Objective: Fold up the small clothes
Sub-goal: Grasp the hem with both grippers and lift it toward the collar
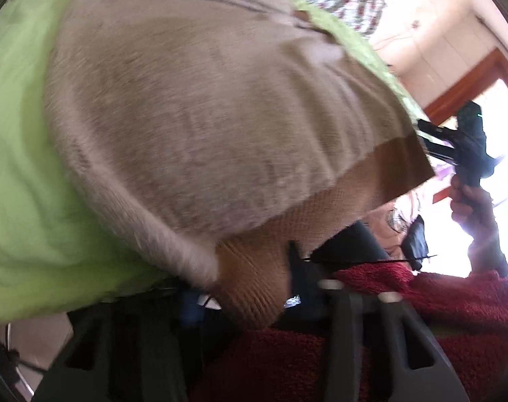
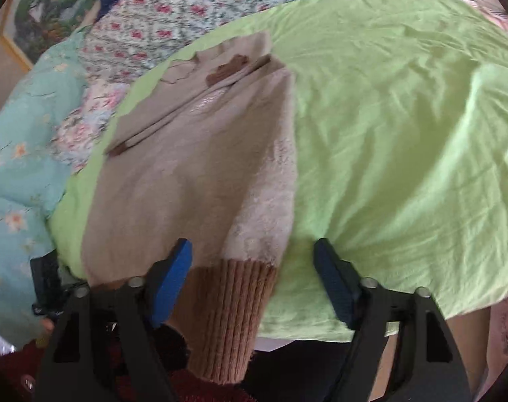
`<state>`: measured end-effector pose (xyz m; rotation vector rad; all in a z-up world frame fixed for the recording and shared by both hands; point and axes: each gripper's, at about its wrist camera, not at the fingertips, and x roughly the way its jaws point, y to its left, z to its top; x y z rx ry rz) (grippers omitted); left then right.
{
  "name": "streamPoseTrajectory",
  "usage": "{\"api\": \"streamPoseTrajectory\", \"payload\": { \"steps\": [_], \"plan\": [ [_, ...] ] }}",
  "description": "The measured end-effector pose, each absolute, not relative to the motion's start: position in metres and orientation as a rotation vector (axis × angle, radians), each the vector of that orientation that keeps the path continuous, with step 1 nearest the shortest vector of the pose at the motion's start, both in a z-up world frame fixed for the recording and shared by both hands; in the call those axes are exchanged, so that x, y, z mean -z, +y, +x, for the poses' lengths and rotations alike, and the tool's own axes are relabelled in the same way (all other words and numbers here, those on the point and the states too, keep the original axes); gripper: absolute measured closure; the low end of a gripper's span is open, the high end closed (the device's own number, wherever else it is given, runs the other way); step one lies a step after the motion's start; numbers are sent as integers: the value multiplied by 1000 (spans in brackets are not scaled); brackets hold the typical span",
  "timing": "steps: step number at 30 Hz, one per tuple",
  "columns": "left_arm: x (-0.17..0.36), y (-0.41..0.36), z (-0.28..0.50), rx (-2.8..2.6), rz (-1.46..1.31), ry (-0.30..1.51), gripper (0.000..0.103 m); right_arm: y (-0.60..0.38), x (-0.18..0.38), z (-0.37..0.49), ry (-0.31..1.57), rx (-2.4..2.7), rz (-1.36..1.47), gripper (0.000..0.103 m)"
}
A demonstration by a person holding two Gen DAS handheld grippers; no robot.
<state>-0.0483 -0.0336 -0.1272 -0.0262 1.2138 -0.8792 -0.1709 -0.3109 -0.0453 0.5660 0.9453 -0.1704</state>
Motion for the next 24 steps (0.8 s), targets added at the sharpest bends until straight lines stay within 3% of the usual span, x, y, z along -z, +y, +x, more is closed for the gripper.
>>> {"api": "streamPoseTrajectory", "payload": {
  "steps": [2, 3, 4, 5, 6, 16, 24],
  "plan": [
    [127, -40, -48, 900, -9, 1203, 75, -311, 53, -169, 964, 131, 594, 59],
    [130, -44, -49, 894, 6, 1202, 80, -312, 57, -169, 971, 124, 606, 69],
    [133, -47, -47, 884, 22, 1204, 93, -313, 61, -168, 983, 127, 612, 75],
    [134, -47, -47, 871, 41, 1208, 96, -313, 61, -169, 989, 124, 613, 88],
    [131, -46, -49, 869, 55, 1197, 96, -313, 60, -171, 990, 108, 622, 92],
    [46, -2, -75, 863, -45, 944, 97, -330, 41, -193, 804, -19, 799, 94],
    [-12, 11, -77, 864, -140, 800, 97, -326, -14, -195, 592, -139, 818, 94]
  ]
}}
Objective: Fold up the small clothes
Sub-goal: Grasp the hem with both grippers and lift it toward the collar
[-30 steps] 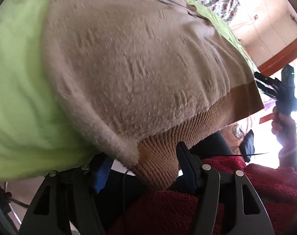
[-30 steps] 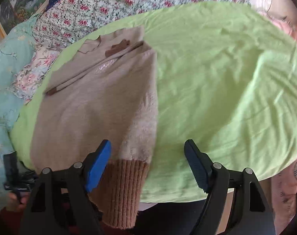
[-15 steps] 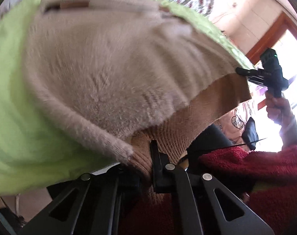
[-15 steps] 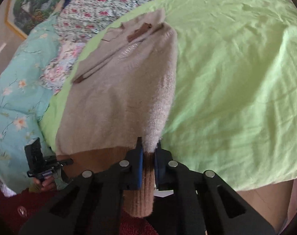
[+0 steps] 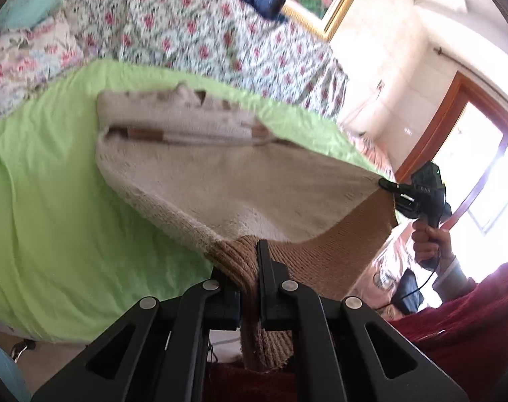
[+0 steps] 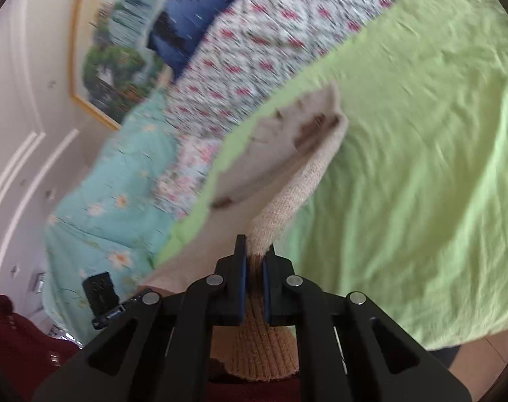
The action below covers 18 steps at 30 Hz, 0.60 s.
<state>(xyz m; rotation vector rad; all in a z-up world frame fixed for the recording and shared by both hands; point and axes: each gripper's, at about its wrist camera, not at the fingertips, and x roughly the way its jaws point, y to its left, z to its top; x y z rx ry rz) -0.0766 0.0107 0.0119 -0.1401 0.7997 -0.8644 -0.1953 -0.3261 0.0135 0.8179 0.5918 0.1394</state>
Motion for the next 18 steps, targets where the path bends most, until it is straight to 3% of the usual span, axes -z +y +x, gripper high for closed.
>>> {"api": "streamPoseTrajectory", "payload": {
  "steps": [10, 18],
  "plan": [
    [-55, -12, 12, 788, -170, 642, 97, -355, -44, -102, 490, -91, 788, 94],
    [-54, -30, 150, 662, -226, 645, 97, -385, -51, 28, 525, 69, 700, 94]
  ]
}}
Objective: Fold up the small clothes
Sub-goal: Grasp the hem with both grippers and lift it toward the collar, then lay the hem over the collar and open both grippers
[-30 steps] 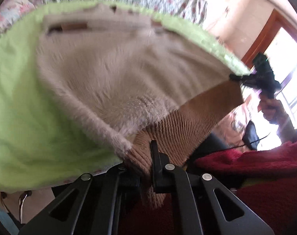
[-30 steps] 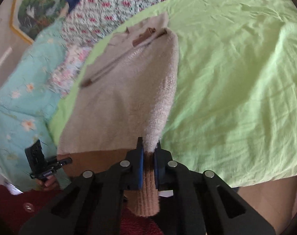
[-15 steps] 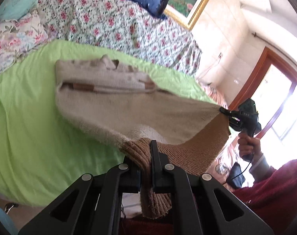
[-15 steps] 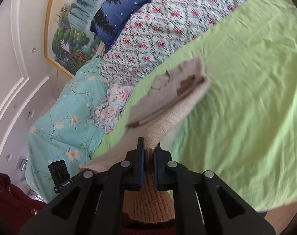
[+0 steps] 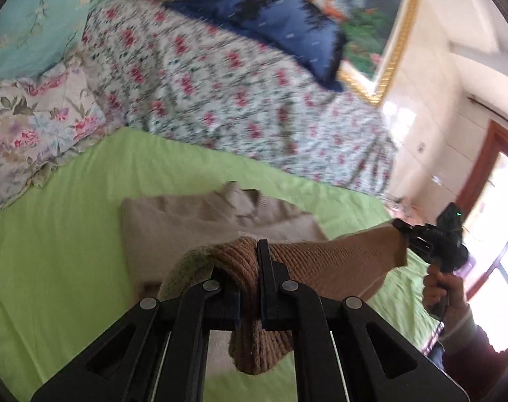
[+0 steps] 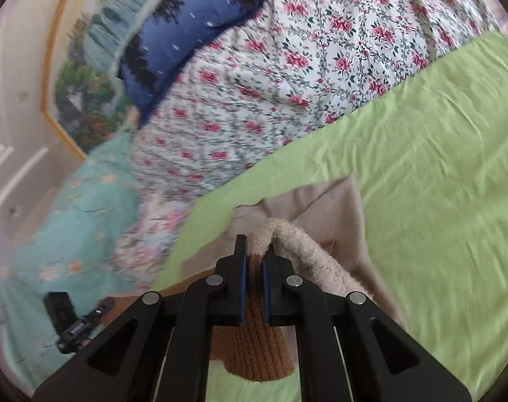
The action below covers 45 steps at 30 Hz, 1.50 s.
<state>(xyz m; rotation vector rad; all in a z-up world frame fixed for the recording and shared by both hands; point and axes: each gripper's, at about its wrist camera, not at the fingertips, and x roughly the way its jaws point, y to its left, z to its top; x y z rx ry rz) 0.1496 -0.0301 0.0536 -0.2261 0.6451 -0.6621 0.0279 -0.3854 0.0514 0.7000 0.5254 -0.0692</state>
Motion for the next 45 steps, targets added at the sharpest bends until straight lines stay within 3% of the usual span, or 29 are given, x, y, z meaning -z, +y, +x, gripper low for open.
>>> {"api": "streamPoseTrajectory", "payload": {
  "steps": [7, 15, 16, 18, 19, 21, 25, 30, 31, 32, 34, 42, 44, 45],
  "plan": [
    [-3, -54, 260, 575, -212, 776, 97, -413, -3, 111, 637, 189, 703, 94],
    [63, -57, 314, 525, -244, 967, 92, -433, 57, 155, 782, 250, 746, 88],
    [63, -55, 309, 549, -263, 967, 88, -436, 56, 147, 767, 246, 779, 87],
    [56, -54, 287, 598, -257, 930, 69, -434, 41, 124, 705, 256, 776, 78],
    [51, -55, 272, 612, -241, 910, 49, -429, 32, 115, 676, 257, 750, 76],
    [43, -64, 245, 647, -211, 882, 42, -407, 13, 98, 637, 215, 672, 76],
    [41, -105, 211, 790, -121, 905, 42, -338, 14, 104, 796, -93, 493, 76],
    [64, -150, 235, 795, 15, 999, 42, -302, 47, 140, 983, -216, 362, 76],
    [69, -152, 246, 776, 26, 1020, 45, -304, 53, 150, 1010, -200, 356, 76],
    [72, -151, 256, 759, 30, 1035, 57, -310, 59, 164, 1036, -184, 353, 79],
    [70, -144, 281, 726, 23, 1041, 68, -326, 65, 188, 1040, -134, 328, 80],
    [56, -51, 374, 401, -154, 999, 69, -430, 64, 219, 875, 298, 414, 78],
    [58, -26, 378, 397, -263, 993, 83, -435, 58, 203, 831, 297, 468, 78],
    [60, -18, 375, 393, -302, 993, 84, -432, 54, 196, 820, 300, 466, 78]
  ]
}}
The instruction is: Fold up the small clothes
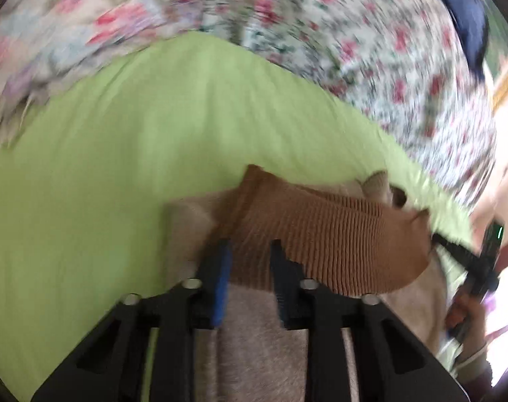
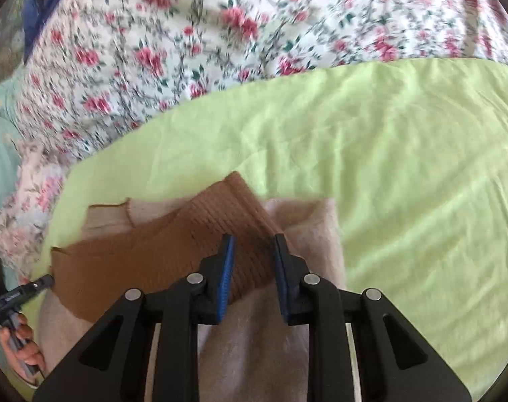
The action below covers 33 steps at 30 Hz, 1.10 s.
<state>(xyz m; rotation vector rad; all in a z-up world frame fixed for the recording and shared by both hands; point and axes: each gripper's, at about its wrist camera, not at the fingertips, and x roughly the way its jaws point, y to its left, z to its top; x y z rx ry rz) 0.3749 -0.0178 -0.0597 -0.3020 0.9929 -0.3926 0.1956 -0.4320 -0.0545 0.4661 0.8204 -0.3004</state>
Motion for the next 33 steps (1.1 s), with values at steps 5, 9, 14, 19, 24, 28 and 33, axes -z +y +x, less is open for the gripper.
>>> {"api": "streamPoseTrajectory", "payload": {
  "steps": [5, 9, 14, 19, 24, 28, 33],
  "plan": [
    [46, 2, 325, 331, -314, 947, 66, -405, 33, 151, 790, 224, 480, 72],
    [31, 1, 257, 394, -368, 918, 53, -370, 30, 119, 787, 170, 485, 61],
    [33, -3, 183, 440, -381, 935, 43, -328, 39, 81, 798, 91, 529, 57],
    [59, -11, 135, 457, -482, 996, 40, -298, 53, 57, 814, 40, 605, 54],
    [80, -19, 126, 440, -529, 1014, 39, -281, 55, 47, 827, 13, 615, 53],
    [84, -12, 139, 411, -575, 990, 39, -280, 51, 41, 820, 20, 612, 52],
    [88, 2, 165, 368, -625, 965, 39, -288, 55, 41, 826, 46, 614, 50]
  ]
}}
